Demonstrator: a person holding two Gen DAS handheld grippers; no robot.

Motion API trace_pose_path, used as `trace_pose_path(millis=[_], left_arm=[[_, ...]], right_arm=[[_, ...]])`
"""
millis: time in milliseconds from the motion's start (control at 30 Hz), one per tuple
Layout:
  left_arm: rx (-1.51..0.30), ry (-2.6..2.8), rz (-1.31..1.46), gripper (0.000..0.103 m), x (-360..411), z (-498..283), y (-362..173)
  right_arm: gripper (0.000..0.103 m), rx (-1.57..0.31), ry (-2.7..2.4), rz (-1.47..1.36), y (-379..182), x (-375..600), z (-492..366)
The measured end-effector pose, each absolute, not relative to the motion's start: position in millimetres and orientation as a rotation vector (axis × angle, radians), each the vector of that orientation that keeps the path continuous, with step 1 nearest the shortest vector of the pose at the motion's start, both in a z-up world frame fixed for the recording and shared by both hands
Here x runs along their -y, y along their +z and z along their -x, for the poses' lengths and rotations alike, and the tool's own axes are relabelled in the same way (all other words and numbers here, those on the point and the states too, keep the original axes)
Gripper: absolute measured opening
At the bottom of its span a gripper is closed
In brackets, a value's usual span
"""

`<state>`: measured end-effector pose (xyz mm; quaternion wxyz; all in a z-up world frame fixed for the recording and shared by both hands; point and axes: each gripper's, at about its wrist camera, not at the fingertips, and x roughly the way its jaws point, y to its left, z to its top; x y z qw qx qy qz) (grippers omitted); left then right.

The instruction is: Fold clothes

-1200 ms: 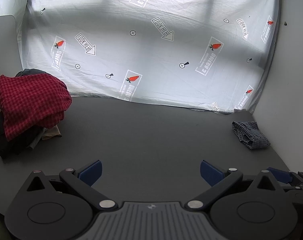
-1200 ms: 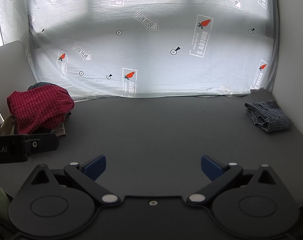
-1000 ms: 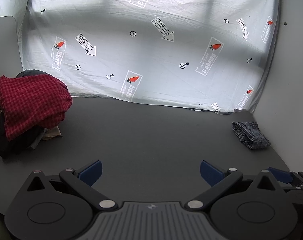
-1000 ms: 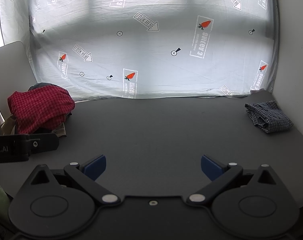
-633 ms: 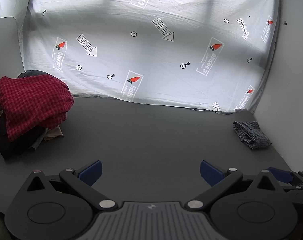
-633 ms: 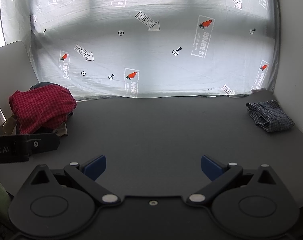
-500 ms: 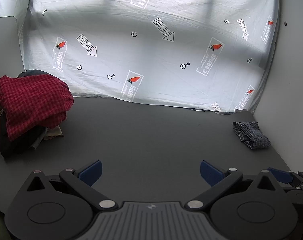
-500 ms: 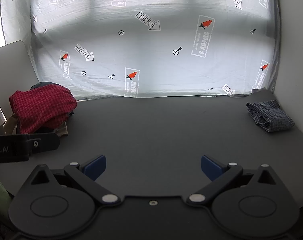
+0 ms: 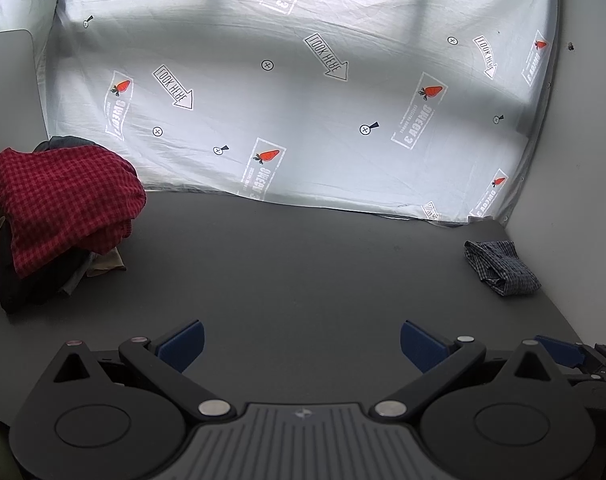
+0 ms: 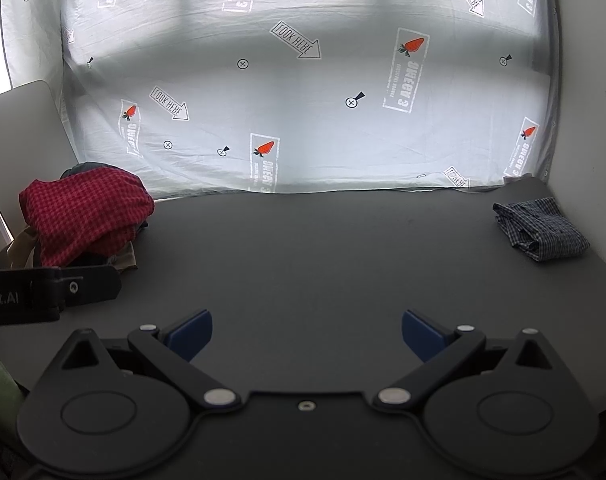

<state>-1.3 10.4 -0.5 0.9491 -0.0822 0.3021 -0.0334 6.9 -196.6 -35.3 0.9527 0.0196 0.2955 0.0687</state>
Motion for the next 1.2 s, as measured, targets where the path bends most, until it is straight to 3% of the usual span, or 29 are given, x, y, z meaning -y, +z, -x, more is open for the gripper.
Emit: trace_pose_path(millis=[567, 833, 1200], left_arm=[[-0.617, -0.139, 0.185, 0.103, -8.6, -13.1, -3.9], [-0.709, -0.158, 0.282, 0.103, -1.9, -43.8, -19.8], [-0.918, 0.008, 0.745, 0.103, -47.6, -138.7, -50.6]], right_arm=[[0.102, -0.622, 0.132, -0.067, -38.3, 195.9, -17.9], [0.102, -0.651, 0.119, -0.1, -47.1, 215.4, -44.4], [0.102, -0.735, 0.334, -0.212, -58.2, 230.4, -154.8]])
